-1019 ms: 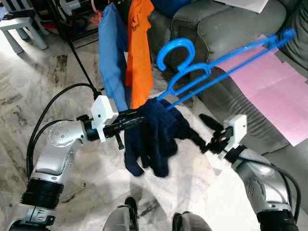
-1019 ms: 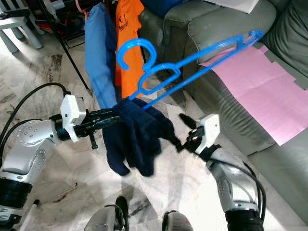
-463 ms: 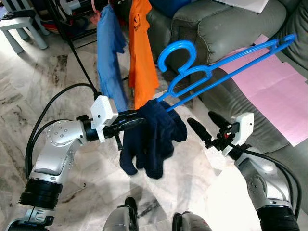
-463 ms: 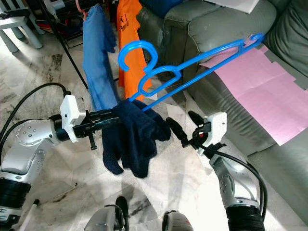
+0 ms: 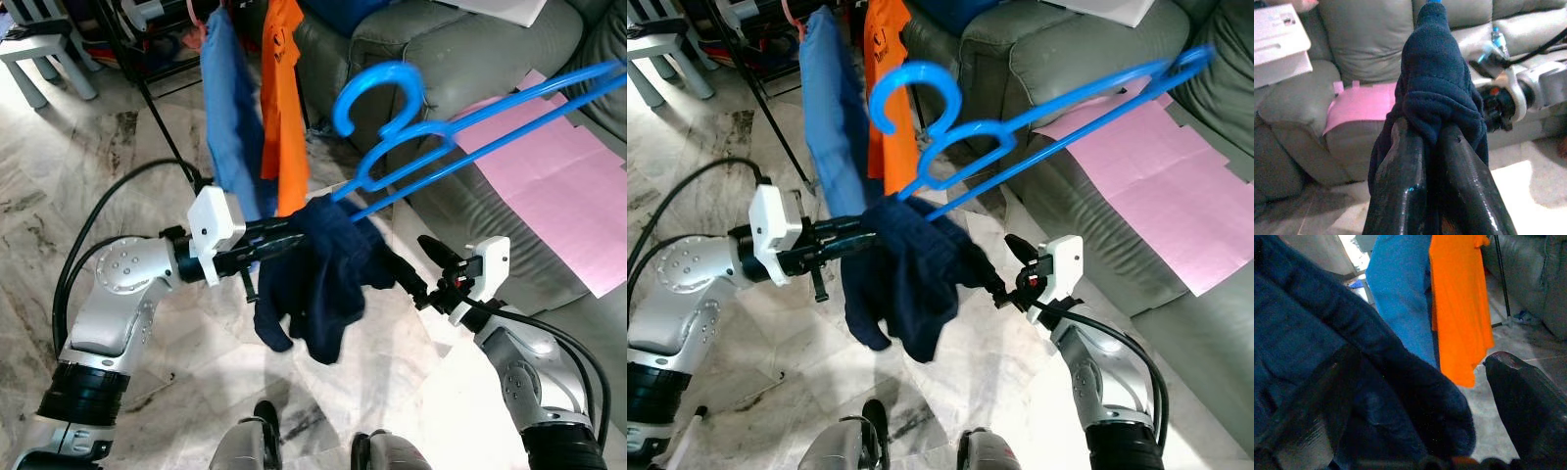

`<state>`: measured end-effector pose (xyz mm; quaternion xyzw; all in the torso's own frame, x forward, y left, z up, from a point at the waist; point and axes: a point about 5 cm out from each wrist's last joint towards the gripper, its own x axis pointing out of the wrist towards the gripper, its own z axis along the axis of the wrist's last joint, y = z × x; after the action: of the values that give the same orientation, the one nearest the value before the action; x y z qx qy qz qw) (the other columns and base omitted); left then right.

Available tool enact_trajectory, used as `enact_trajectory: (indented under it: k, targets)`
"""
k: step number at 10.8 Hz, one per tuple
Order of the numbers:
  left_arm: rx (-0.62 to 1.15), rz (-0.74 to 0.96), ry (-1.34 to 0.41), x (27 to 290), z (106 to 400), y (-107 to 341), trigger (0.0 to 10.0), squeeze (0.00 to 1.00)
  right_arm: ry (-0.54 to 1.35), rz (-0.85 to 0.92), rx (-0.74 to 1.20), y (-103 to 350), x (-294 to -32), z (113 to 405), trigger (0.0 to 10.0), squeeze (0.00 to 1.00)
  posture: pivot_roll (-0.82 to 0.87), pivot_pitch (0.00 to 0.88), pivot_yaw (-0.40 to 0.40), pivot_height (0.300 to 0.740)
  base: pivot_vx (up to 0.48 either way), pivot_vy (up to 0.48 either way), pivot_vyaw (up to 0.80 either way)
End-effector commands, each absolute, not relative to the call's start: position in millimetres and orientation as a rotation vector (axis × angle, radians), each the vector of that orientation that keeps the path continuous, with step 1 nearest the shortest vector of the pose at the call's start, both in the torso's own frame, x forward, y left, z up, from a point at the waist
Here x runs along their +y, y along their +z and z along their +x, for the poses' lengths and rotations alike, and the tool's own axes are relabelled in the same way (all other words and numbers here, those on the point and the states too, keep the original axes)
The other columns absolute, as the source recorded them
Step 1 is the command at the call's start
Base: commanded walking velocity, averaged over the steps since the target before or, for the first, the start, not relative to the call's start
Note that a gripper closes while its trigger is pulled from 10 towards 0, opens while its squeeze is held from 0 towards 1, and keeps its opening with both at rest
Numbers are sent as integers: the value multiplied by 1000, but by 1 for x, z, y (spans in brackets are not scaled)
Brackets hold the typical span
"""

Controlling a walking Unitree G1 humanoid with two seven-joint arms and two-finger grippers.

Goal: Hang hanger

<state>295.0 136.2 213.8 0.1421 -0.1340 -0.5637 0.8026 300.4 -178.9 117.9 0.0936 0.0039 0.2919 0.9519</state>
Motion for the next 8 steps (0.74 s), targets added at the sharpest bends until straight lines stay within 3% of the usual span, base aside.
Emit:
enact_trajectory:
  k: [1,6,7,8]
  targets:
    - [-350,301,-1263,130,287,230,0,0,575,210,57,105,-180,296,10000,0,-63,262,14,740,0,0,0]
    - [-389,140,-1372,123,269,256,0,0,473,244,96,96,-191,300,10000,0,-61,264,13,740,0,0,0]
    - [-390,125,-1376,123,268,260,0,0,376,260,132,89,-201,304,3922,0,-61,264,13,740,0,0,0]
    - [-395,112,-1379,123,266,263,0,0,292,287,187,79,-211,305,0,0,-57,269,11,740,0,0,0]
